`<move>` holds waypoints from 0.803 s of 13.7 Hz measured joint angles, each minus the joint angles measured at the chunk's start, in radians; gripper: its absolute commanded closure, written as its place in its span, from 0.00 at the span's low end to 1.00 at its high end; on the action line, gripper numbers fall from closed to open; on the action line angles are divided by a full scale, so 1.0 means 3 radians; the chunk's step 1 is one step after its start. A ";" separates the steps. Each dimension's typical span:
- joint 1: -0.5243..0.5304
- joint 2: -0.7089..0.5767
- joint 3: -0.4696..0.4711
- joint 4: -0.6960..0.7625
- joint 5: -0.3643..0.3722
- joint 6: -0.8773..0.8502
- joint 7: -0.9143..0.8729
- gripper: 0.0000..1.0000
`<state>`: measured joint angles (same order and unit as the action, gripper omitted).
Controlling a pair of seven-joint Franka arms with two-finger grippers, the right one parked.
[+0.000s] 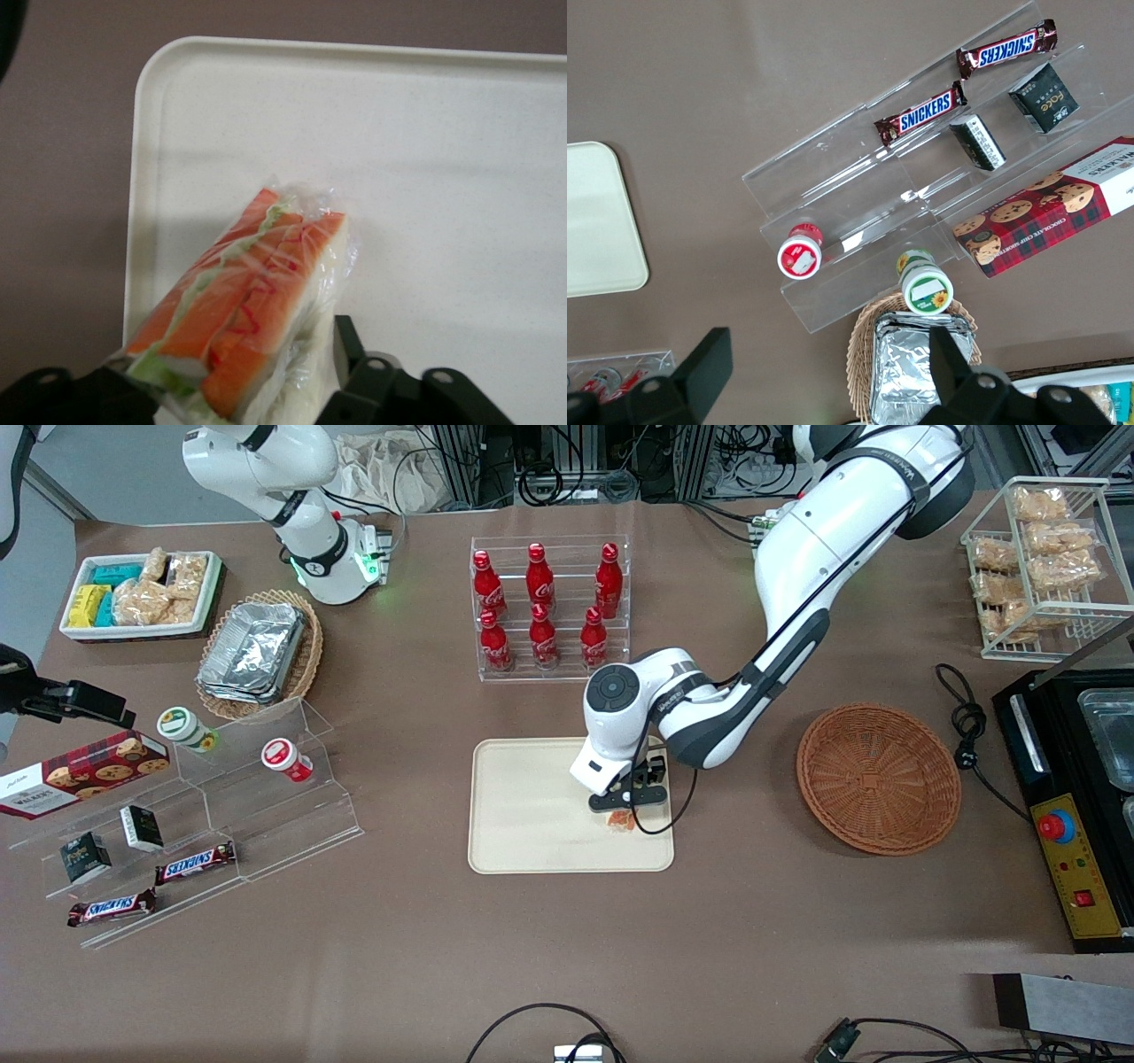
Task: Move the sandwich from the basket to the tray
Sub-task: 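Lower the sandwich onto the cream tray and open the left gripper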
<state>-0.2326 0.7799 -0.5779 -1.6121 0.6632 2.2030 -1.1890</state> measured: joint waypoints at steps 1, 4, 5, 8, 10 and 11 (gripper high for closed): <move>0.0000 0.0000 0.0003 0.0032 0.0001 0.0000 -0.0006 0.00; 0.0002 -0.0002 0.0005 0.0156 0.0000 -0.0007 -0.0009 0.00; 0.0002 -0.0006 0.0005 0.0179 0.0000 -0.0020 -0.0009 0.00; 0.0020 -0.0067 0.0005 0.0230 0.0000 -0.0180 -0.0009 0.00; 0.0068 -0.0180 0.0002 0.0260 -0.0033 -0.0287 -0.0010 0.00; 0.0098 -0.0268 0.0000 0.0269 -0.0081 -0.0343 -0.0009 0.00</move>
<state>-0.2033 0.6994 -0.5779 -1.5314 0.6389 2.1000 -1.1918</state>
